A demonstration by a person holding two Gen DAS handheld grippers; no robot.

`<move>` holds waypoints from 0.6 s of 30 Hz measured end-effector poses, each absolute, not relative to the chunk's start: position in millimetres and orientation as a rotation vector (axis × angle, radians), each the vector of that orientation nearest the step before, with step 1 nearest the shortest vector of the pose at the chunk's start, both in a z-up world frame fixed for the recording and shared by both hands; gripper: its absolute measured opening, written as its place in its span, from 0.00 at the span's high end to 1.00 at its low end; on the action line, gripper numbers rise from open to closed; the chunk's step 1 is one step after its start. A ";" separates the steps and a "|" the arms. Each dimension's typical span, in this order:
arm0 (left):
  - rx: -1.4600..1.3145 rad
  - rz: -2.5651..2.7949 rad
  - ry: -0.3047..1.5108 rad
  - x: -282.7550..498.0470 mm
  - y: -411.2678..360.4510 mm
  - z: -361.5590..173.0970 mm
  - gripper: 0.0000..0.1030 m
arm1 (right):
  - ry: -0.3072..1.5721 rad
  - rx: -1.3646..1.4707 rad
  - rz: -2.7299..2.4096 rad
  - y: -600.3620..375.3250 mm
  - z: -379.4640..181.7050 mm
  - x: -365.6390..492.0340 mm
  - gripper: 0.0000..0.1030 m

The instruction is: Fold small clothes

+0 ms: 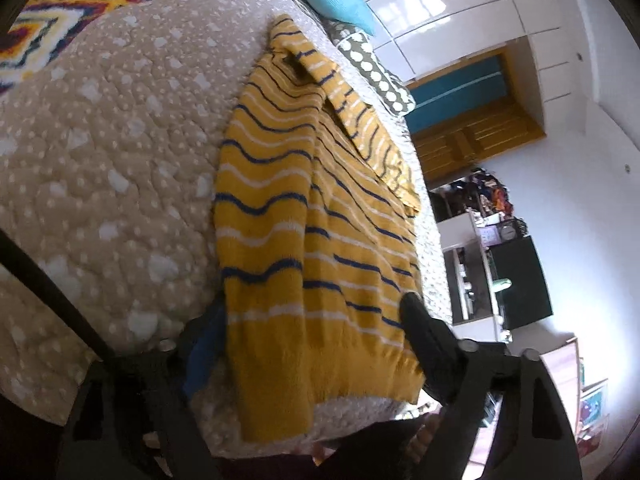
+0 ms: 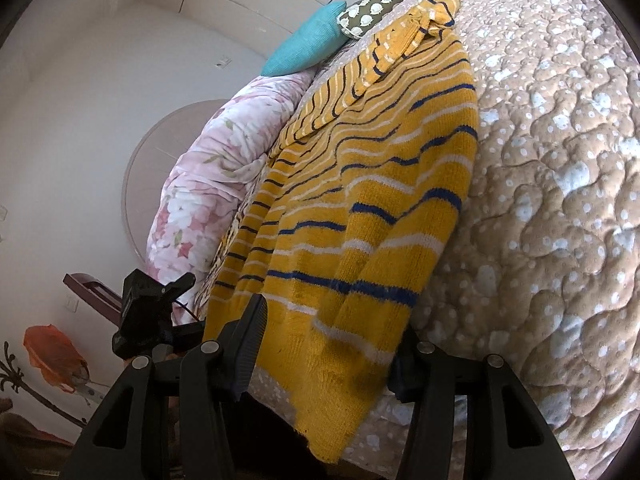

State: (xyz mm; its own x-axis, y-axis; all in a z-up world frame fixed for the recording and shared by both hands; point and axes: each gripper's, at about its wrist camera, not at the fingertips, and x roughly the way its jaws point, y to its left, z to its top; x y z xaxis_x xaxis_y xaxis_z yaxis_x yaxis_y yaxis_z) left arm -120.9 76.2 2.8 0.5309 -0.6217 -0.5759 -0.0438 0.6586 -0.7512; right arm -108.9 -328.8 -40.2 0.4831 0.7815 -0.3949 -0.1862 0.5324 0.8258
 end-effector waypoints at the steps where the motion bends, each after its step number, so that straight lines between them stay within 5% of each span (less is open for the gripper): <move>1: -0.814 -0.412 0.970 -123.4 75.0 0.5 0.35 | 0.870 0.802 0.672 -329.5 -40.2 -109.7 0.45; 8: -0.797 -0.382 0.979 -121.4 62.0 -2.9 0.50 | 0.885 0.767 0.658 -321.8 -37.7 -115.1 0.51; 10: -0.730 -0.314 1.005 -113.8 56.2 3.1 0.77 | 0.910 0.743 0.644 -315.6 -38.4 -112.0 0.64; 11: -0.677 -0.258 1.021 -110.0 53.2 7.8 0.89 | 0.928 0.727 0.631 -312.5 -39.3 -110.1 0.82; 12: -0.658 -0.233 1.019 -108.0 52.4 13.0 0.90 | 0.960 0.706 0.622 -308.4 -40.3 -106.9 0.89; 18: -0.542 -0.216 0.915 -137.3 47.4 60.3 0.91 | 0.907 0.625 0.648 -319.9 -8.1 -123.0 0.93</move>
State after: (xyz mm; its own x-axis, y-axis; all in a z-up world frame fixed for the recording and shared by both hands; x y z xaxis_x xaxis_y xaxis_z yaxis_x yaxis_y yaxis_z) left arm -137.3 47.4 60.3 0.6001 -0.4005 -0.6925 -0.0489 0.8457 -0.5315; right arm -123.0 -319.9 -8.1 0.4587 0.7326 -0.5028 -0.2387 0.6467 0.7245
